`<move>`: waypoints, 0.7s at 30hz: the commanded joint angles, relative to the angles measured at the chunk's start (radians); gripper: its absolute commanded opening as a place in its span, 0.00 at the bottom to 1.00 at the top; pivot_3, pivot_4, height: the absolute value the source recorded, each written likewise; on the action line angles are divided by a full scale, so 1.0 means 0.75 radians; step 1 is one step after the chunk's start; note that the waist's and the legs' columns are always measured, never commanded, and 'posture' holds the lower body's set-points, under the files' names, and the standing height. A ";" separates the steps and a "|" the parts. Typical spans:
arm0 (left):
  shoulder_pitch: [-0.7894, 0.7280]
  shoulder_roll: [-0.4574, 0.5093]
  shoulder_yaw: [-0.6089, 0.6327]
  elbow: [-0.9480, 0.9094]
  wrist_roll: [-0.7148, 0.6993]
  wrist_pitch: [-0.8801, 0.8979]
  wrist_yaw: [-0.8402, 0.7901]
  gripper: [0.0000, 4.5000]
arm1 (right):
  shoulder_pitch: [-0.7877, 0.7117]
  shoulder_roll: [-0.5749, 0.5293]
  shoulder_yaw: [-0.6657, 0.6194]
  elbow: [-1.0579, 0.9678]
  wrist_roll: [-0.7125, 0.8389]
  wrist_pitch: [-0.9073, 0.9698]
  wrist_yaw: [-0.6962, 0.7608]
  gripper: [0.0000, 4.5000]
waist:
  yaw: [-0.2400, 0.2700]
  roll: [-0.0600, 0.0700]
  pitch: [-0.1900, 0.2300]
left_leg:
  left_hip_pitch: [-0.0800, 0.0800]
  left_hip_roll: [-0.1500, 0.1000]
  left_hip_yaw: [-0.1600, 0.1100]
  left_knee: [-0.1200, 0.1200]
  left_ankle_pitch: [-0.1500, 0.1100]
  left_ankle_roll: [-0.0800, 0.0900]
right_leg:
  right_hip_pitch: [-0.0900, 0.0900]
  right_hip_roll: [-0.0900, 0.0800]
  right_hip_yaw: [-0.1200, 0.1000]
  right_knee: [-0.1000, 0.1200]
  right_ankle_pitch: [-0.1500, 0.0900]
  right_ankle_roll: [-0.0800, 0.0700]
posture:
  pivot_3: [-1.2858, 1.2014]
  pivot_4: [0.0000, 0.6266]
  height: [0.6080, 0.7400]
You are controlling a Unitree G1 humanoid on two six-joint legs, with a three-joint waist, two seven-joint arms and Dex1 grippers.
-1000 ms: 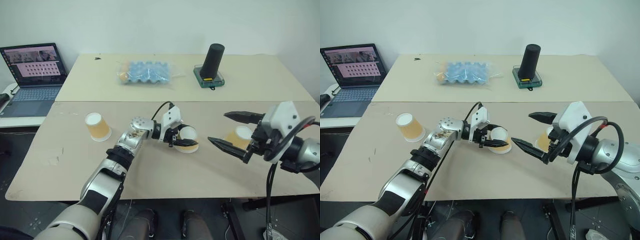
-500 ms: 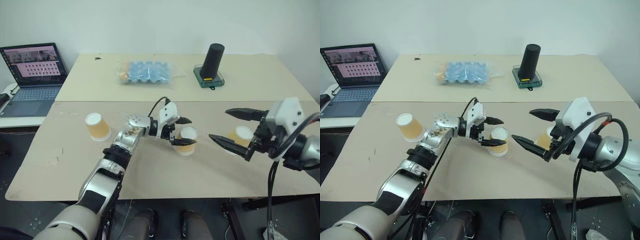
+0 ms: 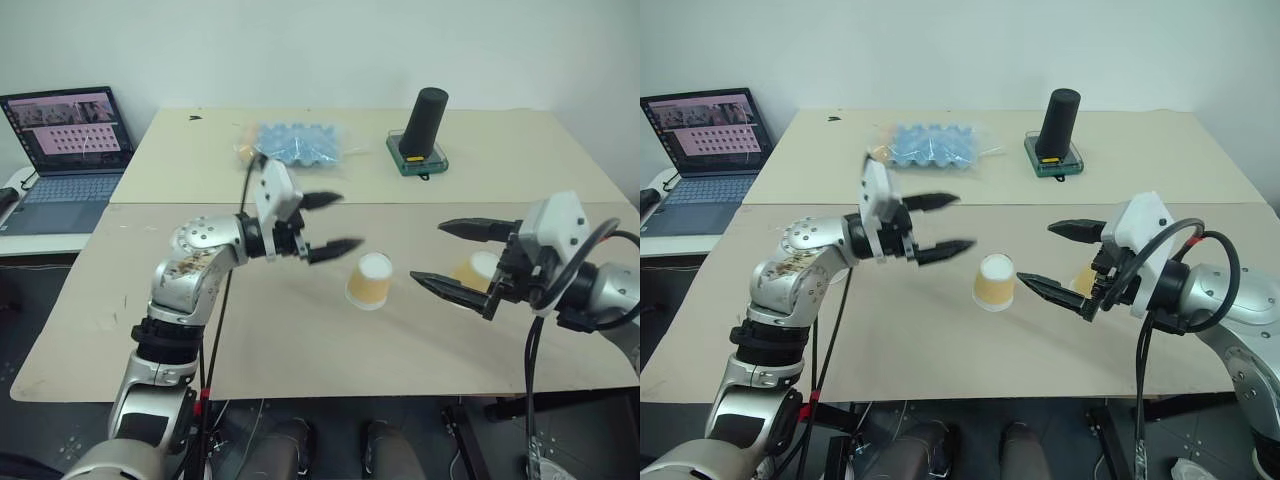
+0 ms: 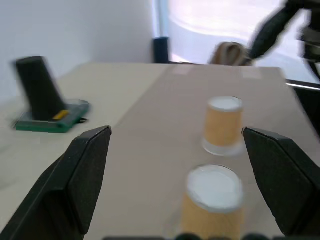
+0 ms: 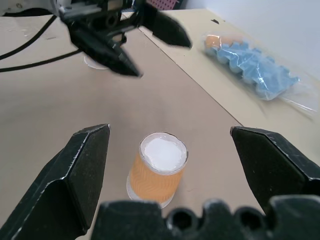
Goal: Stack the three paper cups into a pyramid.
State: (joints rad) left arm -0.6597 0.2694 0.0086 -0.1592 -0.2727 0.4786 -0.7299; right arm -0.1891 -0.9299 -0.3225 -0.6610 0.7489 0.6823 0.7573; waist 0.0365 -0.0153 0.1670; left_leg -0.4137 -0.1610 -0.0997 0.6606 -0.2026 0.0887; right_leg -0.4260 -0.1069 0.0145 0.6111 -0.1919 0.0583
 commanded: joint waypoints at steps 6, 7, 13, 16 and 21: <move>0.434 -0.247 0.059 -0.308 0.497 -0.144 0.878 0.99 | -0.081 -0.002 0.043 0.055 -0.013 -0.053 0.062 1.00 | 0.014 -0.001 -0.001 | 0.000 0.001 0.002 0.000 0.002 -0.004 | -0.001 -0.001 0.003 0.002 0.000 0.000 | 0.52 0.24 1.00; 0.473 -0.247 0.068 -0.316 0.517 -0.132 0.909 0.99 | -0.085 -0.003 0.047 0.061 -0.015 -0.054 0.069 1.00 | 0.018 -0.001 -0.001 | 0.000 0.001 0.002 0.000 0.000 -0.001 | -0.001 0.000 0.002 0.002 0.001 -0.001 | 0.52 0.24 1.00; 0.614 -0.241 0.118 -0.381 0.572 -0.108 1.023 0.99 | -0.105 -0.002 0.064 0.086 -0.026 -0.059 0.096 1.00 | 0.030 -0.001 -0.001 | 0.005 0.001 0.002 0.000 -0.001 0.000 | 0.001 0.001 0.000 0.000 0.001 0.000 | 0.52 0.24 1.00; 0.639 -0.252 0.134 -0.406 0.568 -0.073 1.052 0.99 | -0.109 0.000 0.068 0.085 -0.027 -0.058 0.101 1.00 | 0.039 -0.001 -0.001 | 0.004 0.001 0.002 0.000 -0.001 0.001 | 0.000 0.001 0.000 0.000 0.001 0.000 | 0.52 0.24 1.00; 0.650 -0.290 0.186 -0.400 0.520 0.006 1.076 0.99 | -0.107 0.005 0.078 0.086 -0.032 -0.061 0.101 1.00 | 0.040 -0.001 -0.001 | 0.004 0.001 0.002 0.000 -0.001 0.001 | 0.001 0.001 0.000 0.001 0.001 0.000 | 0.52 0.24 1.00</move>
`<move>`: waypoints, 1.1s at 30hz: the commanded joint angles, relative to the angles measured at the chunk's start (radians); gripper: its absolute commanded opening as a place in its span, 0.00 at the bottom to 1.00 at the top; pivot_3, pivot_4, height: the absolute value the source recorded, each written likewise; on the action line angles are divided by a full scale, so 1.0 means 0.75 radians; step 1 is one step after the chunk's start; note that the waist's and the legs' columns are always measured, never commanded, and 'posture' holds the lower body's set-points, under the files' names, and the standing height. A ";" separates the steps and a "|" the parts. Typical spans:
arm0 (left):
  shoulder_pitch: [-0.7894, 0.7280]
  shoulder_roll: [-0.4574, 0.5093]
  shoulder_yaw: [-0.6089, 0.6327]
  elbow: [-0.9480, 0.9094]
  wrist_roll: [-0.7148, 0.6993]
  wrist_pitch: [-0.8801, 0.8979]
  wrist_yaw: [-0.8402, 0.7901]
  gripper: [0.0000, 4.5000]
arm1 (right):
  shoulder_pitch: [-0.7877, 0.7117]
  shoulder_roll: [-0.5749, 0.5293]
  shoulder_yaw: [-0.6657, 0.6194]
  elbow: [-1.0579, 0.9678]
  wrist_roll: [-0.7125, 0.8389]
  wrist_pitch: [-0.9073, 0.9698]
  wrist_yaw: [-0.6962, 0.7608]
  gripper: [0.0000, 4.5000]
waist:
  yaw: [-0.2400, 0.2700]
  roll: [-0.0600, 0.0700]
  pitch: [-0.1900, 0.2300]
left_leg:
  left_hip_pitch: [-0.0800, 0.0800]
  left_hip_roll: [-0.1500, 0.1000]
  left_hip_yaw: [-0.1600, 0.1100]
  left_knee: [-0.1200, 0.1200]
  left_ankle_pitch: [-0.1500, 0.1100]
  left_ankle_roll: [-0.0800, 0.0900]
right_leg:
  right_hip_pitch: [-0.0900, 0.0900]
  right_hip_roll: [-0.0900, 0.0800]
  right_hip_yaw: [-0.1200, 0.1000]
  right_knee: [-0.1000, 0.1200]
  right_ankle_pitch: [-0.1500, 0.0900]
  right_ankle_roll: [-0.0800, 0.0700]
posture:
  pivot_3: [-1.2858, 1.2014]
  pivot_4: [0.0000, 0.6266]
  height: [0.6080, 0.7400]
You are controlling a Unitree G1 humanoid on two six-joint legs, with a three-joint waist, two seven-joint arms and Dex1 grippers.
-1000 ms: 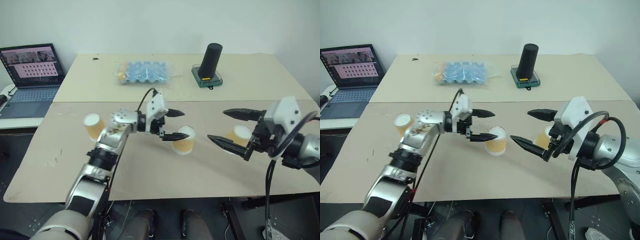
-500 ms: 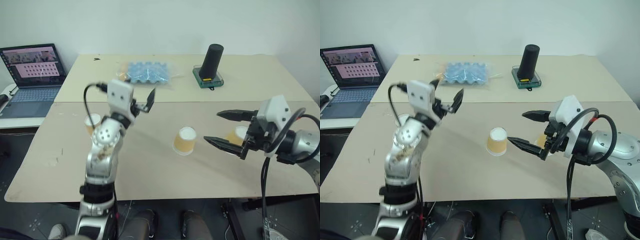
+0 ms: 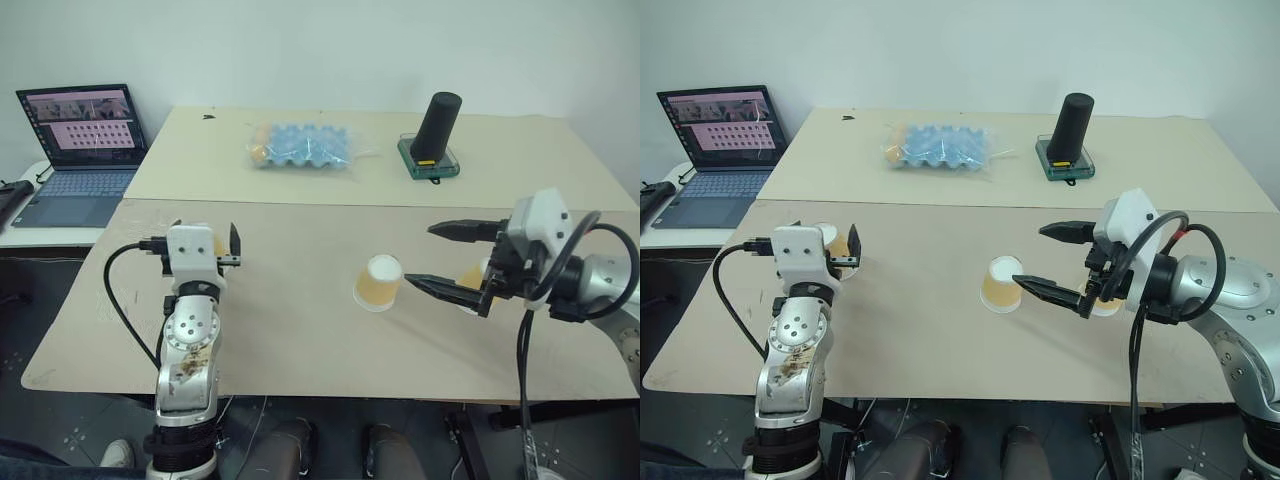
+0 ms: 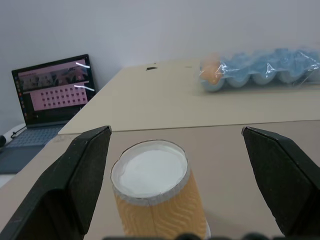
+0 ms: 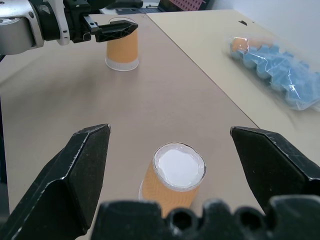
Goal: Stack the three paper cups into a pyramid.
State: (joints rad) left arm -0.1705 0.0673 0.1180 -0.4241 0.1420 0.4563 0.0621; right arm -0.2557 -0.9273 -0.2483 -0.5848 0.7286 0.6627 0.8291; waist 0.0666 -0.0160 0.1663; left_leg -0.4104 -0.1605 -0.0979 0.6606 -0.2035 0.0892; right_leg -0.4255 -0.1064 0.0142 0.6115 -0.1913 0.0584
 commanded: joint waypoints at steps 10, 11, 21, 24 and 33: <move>-0.010 -0.045 0.094 -0.007 -0.117 0.117 0.021 0.99 | -0.006 0.009 -0.028 -0.036 0.006 -0.029 -0.002 1.00 | 0.001 0.000 0.000 | 0.000 0.000 0.000 0.000 0.000 0.000 | 0.000 0.000 0.000 0.000 0.000 0.000 | 0.52 0.24 1.00; -0.014 -0.050 0.098 -0.003 -0.124 0.123 0.024 0.99 | -0.005 0.009 -0.030 -0.039 0.008 -0.027 -0.003 1.00 | 0.001 0.000 0.000 | 0.000 0.000 0.000 0.000 0.000 0.000 | 0.000 0.000 0.000 0.000 0.000 0.000 | 0.52 0.24 1.00; -0.089 -0.014 0.117 0.135 -0.170 0.094 0.002 0.99 | 0.012 0.010 -0.042 -0.056 0.014 -0.017 -0.016 1.00 | 0.000 0.000 0.000 | 0.000 0.000 0.000 0.000 0.000 0.000 | 0.000 0.000 0.000 0.000 0.000 0.000 | 0.52 0.24 1.00; -0.121 0.008 0.132 0.179 -0.178 0.070 0.001 0.99 | 0.019 0.010 -0.045 -0.061 0.013 -0.016 -0.019 1.00 | 0.000 0.000 0.000 | 0.000 0.000 0.000 0.000 0.000 0.000 | 0.000 0.000 0.000 0.000 0.000 0.000 | 0.52 0.24 1.00; -0.225 0.070 0.161 0.302 -0.203 0.008 0.011 0.99 | 0.032 0.012 -0.043 -0.063 0.011 -0.019 -0.027 1.00 | 0.000 0.000 0.000 | 0.000 0.000 0.000 0.000 0.000 0.000 | -0.001 0.000 0.000 0.000 0.000 0.000 | 0.52 0.24 1.00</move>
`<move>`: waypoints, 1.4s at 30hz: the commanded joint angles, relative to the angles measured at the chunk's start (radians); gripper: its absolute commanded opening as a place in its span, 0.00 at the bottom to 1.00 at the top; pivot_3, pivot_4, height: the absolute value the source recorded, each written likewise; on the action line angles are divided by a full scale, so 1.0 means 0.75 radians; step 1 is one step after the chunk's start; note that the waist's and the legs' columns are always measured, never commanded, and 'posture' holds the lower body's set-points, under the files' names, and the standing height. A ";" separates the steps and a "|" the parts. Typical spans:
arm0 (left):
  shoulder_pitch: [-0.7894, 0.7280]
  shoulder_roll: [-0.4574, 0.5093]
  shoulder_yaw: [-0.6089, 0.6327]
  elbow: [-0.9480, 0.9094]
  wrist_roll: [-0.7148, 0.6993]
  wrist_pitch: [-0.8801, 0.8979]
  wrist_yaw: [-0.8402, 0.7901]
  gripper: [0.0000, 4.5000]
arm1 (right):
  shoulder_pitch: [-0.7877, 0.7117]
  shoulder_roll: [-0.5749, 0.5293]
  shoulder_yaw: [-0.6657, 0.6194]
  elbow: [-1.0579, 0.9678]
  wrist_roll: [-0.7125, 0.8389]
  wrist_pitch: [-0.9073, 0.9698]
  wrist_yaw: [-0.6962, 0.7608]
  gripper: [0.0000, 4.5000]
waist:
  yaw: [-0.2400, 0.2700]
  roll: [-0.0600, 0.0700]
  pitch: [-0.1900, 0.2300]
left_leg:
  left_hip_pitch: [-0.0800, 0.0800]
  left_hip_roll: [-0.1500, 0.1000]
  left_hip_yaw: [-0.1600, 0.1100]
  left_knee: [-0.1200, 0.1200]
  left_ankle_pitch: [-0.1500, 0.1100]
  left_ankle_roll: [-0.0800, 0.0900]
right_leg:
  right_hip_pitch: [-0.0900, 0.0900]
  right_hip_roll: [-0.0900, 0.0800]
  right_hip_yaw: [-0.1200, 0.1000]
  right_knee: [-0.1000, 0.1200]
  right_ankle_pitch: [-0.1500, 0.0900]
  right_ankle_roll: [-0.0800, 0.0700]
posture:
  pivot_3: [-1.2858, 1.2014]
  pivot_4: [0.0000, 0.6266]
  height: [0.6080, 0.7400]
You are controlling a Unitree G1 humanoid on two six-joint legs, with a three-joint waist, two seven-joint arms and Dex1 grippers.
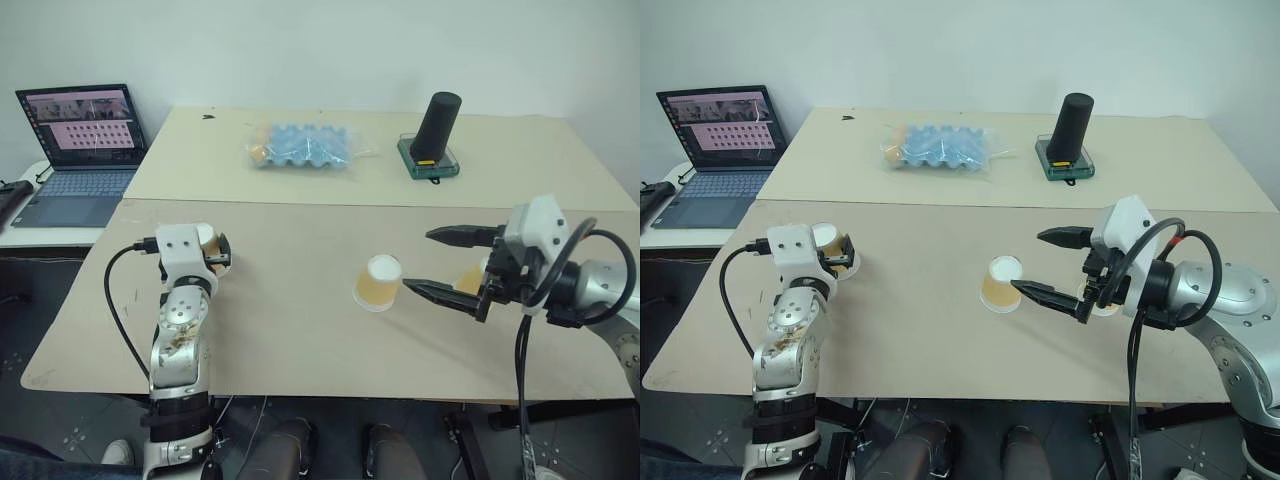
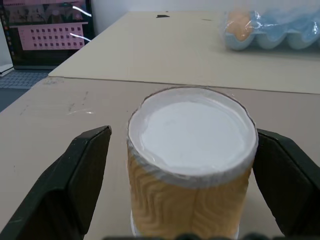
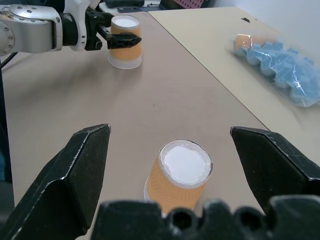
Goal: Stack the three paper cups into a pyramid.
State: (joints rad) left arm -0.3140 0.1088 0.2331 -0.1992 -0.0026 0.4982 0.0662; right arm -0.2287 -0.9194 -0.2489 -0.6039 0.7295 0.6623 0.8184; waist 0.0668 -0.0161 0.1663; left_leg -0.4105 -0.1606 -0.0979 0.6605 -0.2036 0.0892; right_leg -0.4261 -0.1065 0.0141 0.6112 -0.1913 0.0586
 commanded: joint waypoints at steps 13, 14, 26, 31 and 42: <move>-0.052 0.017 -0.004 0.040 -0.028 -0.093 -0.007 0.59 | -0.004 -0.003 -0.039 -0.040 0.005 -0.016 -0.027 1.00 | 0.000 0.000 0.000 | 0.000 0.000 0.000 0.000 0.000 0.000 | 0.000 0.000 0.000 0.000 0.000 0.000 | 0.52 0.24 1.00; -0.052 0.016 -0.004 0.041 -0.029 -0.092 -0.005 0.55 | -0.003 -0.004 -0.038 -0.040 0.002 -0.016 -0.029 1.00 | 0.000 0.000 0.000 | 0.000 0.000 0.000 0.000 0.000 0.000 | 0.000 0.000 0.000 0.000 0.000 0.000 | 0.52 0.24 1.00; -0.209 0.158 -0.108 0.054 -0.286 -0.264 -0.514 0.55 | 0.007 0.001 -0.040 -0.044 0.004 -0.010 -0.043 1.00 | 0.003 0.000 0.000 | -0.002 0.000 0.000 0.000 0.000 0.000 | -0.002 0.000 -0.001 0.000 0.000 0.000 | 0.52 0.24 1.00; -0.334 0.325 -0.204 0.199 -0.458 -0.148 -0.950 0.55 | 0.014 0.000 -0.040 -0.042 -0.003 -0.014 -0.053 1.00 | -0.013 0.001 0.000 | -0.001 -0.001 0.000 0.000 0.000 0.001 | -0.003 0.000 0.000 0.000 0.000 0.000 | 0.52 0.24 1.00; -0.449 0.498 -0.501 0.407 -0.496 -0.230 -1.660 0.55 | 0.072 0.000 -0.080 -0.083 -0.011 -0.006 -0.112 1.00 | -0.038 0.001 0.000 | -0.002 0.000 0.000 0.000 0.000 0.001 | -0.005 0.000 0.001 0.001 0.000 0.000 | 0.52 0.24 1.00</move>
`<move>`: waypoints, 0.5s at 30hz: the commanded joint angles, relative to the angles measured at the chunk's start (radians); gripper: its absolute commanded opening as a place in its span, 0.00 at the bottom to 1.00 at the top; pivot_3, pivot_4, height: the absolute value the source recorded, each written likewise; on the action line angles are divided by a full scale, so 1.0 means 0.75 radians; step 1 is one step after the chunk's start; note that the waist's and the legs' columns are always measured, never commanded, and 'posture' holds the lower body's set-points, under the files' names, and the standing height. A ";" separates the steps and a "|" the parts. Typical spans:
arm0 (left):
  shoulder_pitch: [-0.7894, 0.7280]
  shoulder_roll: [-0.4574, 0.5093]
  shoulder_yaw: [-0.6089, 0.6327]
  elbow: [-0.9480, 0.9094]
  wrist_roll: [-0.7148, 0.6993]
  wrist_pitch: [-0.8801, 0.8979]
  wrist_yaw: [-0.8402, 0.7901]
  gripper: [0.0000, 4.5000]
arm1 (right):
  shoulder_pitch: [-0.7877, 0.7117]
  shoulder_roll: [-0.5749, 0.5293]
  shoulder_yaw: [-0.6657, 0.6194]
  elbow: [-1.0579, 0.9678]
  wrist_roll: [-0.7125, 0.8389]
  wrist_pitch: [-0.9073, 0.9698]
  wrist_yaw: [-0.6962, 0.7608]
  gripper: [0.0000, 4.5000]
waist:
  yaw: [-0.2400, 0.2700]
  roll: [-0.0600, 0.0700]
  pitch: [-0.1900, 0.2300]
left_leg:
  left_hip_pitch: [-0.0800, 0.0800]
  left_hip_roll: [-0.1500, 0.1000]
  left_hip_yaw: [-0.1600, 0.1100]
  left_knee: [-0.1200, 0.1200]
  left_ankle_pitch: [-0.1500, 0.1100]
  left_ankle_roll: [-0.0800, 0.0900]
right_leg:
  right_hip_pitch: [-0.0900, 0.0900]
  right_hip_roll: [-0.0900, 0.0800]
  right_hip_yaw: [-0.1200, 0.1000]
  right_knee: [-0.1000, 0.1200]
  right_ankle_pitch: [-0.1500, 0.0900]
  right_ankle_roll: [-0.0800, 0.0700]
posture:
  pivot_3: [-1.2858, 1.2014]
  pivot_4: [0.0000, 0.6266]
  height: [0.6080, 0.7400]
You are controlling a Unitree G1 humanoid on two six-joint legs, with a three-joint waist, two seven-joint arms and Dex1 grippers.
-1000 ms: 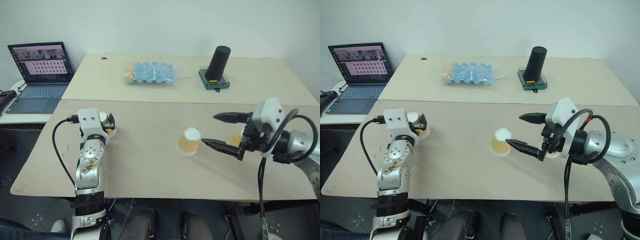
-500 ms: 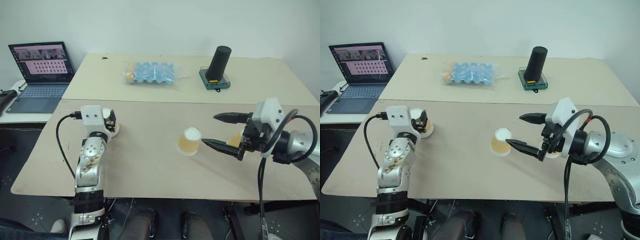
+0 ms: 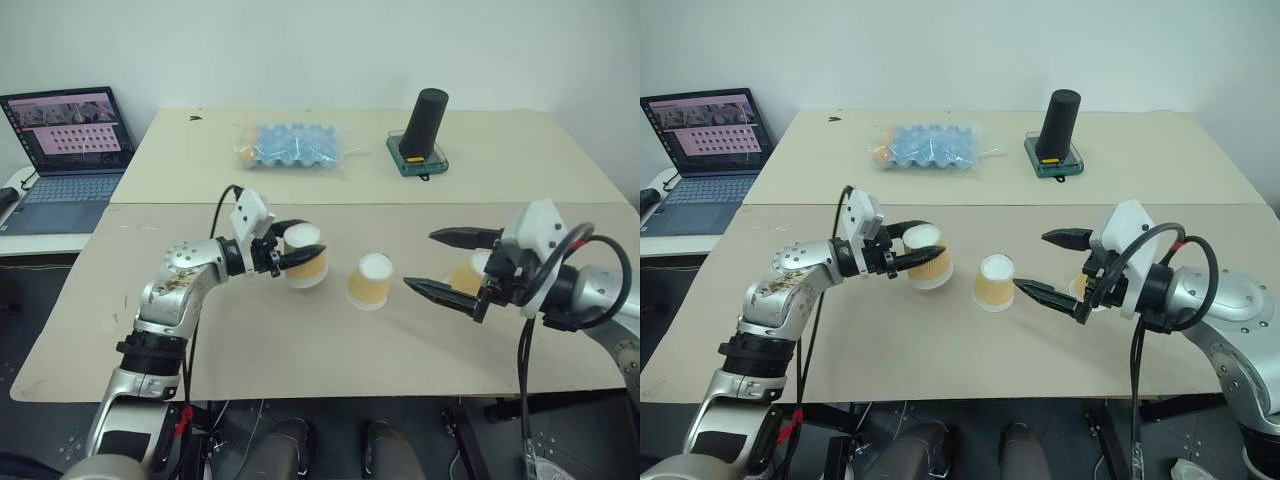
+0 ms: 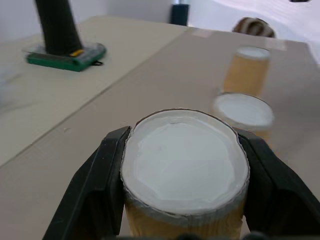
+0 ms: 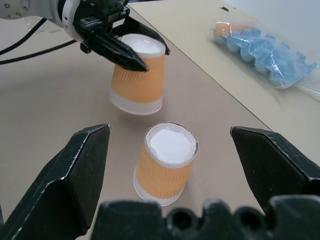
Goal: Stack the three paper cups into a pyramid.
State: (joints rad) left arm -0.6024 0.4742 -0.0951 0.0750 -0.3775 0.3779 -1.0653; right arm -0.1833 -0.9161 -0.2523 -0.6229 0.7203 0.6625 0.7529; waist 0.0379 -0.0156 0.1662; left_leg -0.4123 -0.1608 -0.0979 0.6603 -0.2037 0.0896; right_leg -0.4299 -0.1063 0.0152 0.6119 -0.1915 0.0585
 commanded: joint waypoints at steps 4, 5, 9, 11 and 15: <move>-0.123 -0.013 -0.134 0.160 0.062 -0.124 -0.224 0.55 | 0.037 -0.003 -0.103 -0.088 0.015 0.001 -0.050 1.00 | 0.005 0.000 0.000 | 0.000 0.000 0.000 0.000 0.000 0.000 | 0.000 0.000 0.000 -0.001 0.000 0.000 | 0.52 0.24 1.00; -0.135 -0.022 -0.141 0.184 0.071 -0.139 -0.231 0.55 | 0.043 -0.003 -0.110 -0.095 0.018 0.002 -0.055 1.00 | 0.004 0.000 0.000 | 0.000 0.000 0.000 0.000 0.000 0.000 | 0.000 0.000 0.000 -0.001 0.000 0.000 | 0.52 0.24 1.00; -0.179 -0.064 -0.177 0.287 0.130 -0.219 -0.247 0.55 | 0.073 -0.003 -0.143 -0.117 0.025 0.007 -0.077 1.00 | 0.003 0.000 0.000 | -0.003 0.000 0.000 0.000 0.000 0.001 | 0.000 -0.002 0.000 -0.001 0.000 0.000 | 0.52 0.24 1.00; -0.210 -0.097 -0.195 0.369 0.180 -0.275 -0.223 0.55 | 0.087 0.000 -0.160 -0.132 0.034 0.009 -0.089 1.00 | 0.003 0.000 0.000 | -0.003 0.000 0.000 0.000 0.000 0.000 | 0.001 -0.003 0.000 0.000 0.000 0.000 | 0.52 0.24 1.00; -0.243 -0.136 -0.227 0.498 0.270 -0.406 -0.207 0.55 | 0.104 0.005 -0.179 -0.152 0.045 0.013 -0.106 1.00 | 0.004 0.000 0.000 | -0.003 0.000 0.000 0.000 0.000 0.001 | 0.003 -0.004 0.000 -0.001 0.000 0.000 | 0.52 0.24 1.00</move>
State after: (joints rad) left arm -0.7620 0.3815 -0.2503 0.4135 -0.2133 0.1242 -1.2299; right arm -0.1031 -0.9147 -0.3426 -0.7061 0.7345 0.6722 0.6852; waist 0.0407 -0.0157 0.1663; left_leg -0.4144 -0.1609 -0.0981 0.6604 -0.2039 0.0900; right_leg -0.4276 -0.1098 0.0152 0.6110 -0.1914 0.0585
